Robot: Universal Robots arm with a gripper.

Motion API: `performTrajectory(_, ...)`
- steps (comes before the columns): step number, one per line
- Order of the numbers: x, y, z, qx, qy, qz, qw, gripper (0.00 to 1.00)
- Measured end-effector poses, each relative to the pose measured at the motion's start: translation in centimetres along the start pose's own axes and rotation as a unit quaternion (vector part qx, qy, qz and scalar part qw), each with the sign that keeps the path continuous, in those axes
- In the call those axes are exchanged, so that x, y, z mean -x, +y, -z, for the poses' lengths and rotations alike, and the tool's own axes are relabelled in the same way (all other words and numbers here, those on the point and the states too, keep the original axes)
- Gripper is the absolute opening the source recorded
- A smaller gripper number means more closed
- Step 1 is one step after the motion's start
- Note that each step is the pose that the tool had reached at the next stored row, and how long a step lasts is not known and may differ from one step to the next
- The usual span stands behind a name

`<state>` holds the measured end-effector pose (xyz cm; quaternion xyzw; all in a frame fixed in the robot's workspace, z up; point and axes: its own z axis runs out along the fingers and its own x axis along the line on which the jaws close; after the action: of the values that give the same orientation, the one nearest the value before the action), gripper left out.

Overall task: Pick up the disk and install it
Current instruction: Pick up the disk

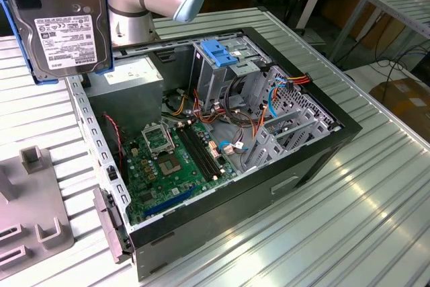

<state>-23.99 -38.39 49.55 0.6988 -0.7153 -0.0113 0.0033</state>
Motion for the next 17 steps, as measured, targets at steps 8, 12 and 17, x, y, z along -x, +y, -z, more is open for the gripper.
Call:
performTrajectory(8, -0.23, -1.65, -0.09, 0.0000, 0.0002, -0.001, 1.00000, 0.37)
performTrajectory(12, -0.60, -2.24, -0.13, 0.0001, 0.0006, -0.001, 1.00000, 0.37)
performTrajectory(17, -0.72, -3.82, -0.15, 0.0000, 0.0006, -0.001, 1.00000, 0.37)
